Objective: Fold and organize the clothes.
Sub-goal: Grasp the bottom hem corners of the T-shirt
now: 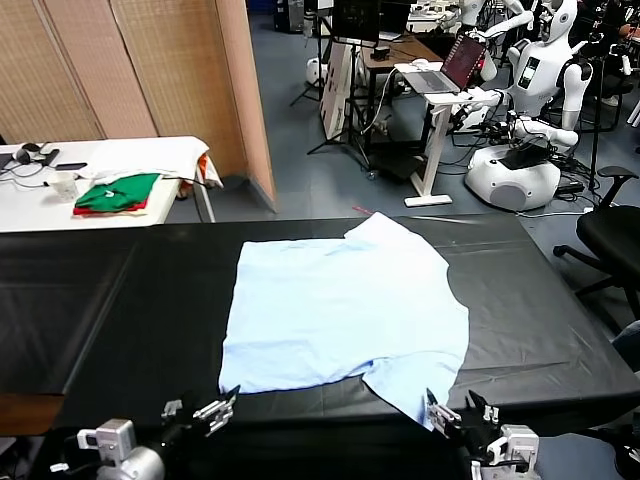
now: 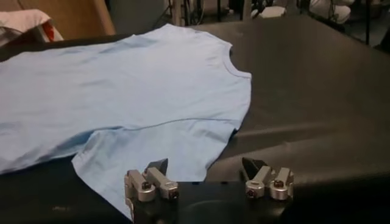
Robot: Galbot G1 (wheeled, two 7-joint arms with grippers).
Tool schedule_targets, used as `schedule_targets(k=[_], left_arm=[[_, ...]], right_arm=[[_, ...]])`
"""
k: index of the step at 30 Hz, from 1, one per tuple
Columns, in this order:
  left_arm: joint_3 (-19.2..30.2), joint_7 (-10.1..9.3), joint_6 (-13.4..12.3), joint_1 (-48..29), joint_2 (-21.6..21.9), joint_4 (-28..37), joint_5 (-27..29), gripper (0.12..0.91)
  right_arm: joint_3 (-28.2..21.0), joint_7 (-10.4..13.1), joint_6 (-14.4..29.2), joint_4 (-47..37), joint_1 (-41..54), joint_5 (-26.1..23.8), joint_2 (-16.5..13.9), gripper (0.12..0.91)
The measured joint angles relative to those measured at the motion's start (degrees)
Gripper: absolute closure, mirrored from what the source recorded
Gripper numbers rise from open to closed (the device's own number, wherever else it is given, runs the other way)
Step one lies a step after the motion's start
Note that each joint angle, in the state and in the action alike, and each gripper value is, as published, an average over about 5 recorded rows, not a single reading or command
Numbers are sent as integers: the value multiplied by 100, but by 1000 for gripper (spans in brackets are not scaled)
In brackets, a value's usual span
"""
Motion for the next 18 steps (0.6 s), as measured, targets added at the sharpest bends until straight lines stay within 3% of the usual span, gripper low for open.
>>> schedule_targets(k=[3,5,12,15,18], left_arm=[[53,-4,-43,-44,-38,96,54,205],[72,-5,-64,-62,-48,148,81,281],[122,-6,-91,-78,-53,241,118,680],[155,-6,-92,-78,-57,257,140,825],[176,-18,-98,-67,-66,257,168,880]], right_arm=[[-23,-15,6,-13,-8,-32,23,276],[-31,-21,8,-18,-10,-41,32,398],[-81,-46,26,-70,37,-69,56,815],[-72,-26,91,-83,16,-58,63,884],[-34,-17,128,-13,-48,-32,56,885]])
